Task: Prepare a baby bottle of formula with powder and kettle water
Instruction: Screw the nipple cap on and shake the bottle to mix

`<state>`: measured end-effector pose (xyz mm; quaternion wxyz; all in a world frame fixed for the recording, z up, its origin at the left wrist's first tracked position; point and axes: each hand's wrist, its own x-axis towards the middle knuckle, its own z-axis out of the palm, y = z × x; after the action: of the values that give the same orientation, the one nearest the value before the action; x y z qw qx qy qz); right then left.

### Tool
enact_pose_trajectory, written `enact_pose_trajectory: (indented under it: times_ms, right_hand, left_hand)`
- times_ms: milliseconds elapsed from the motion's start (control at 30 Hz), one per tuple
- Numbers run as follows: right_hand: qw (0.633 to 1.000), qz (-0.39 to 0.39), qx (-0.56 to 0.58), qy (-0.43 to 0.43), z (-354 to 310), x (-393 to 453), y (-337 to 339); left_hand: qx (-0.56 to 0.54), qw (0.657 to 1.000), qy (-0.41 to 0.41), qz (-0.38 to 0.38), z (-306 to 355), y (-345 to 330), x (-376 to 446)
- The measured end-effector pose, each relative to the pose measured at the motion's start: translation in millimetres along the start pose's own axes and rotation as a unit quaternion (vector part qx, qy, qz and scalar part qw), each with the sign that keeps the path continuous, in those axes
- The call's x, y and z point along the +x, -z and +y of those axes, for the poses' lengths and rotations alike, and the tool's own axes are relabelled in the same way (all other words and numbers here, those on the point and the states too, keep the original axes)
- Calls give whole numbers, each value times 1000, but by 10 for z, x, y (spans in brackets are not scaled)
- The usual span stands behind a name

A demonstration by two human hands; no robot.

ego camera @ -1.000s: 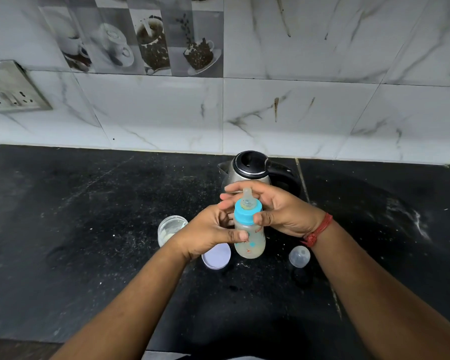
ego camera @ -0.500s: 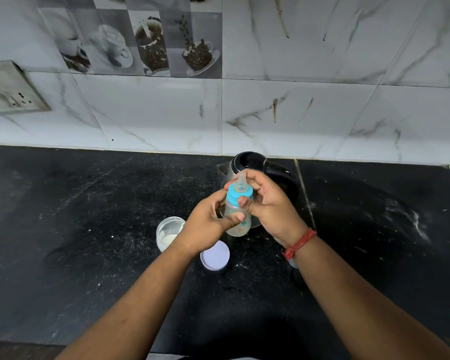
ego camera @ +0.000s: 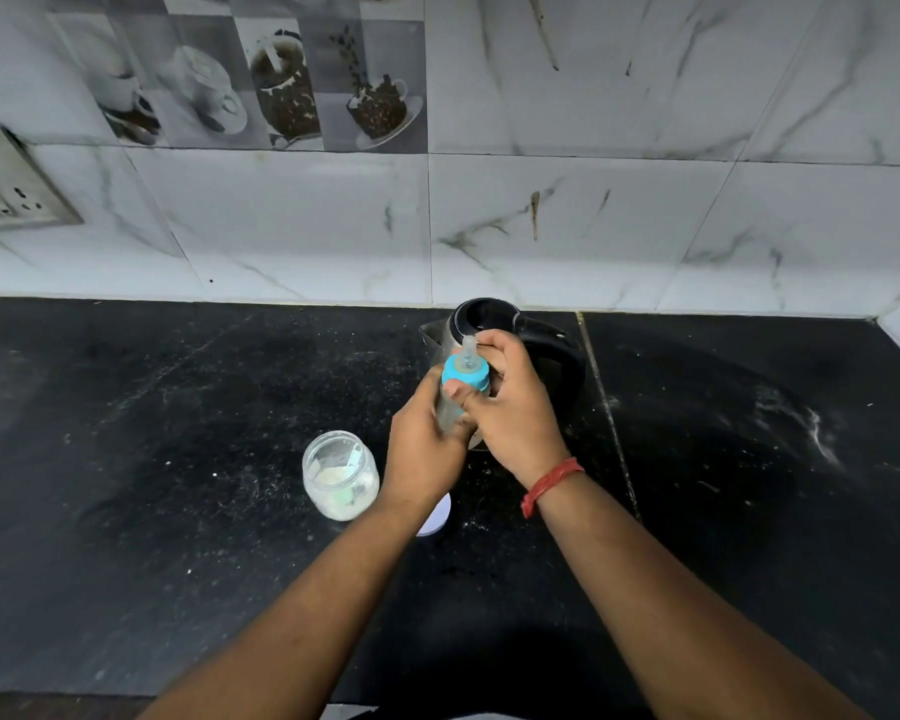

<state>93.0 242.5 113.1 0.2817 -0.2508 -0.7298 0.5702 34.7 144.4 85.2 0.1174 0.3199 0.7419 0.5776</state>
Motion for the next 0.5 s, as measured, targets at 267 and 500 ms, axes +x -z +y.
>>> enact_pose_trajectory:
  times_ms: [267, 500]
  right_hand:
    - [984, -38, -171, 33, 260, -259, 388]
    - [900, -20, -433, 35, 872, -583, 935]
  left_hand:
    - [-17, 997, 58, -53, -337, -8, -107]
    - [-11, 993, 76, -91, -470, -53, -275]
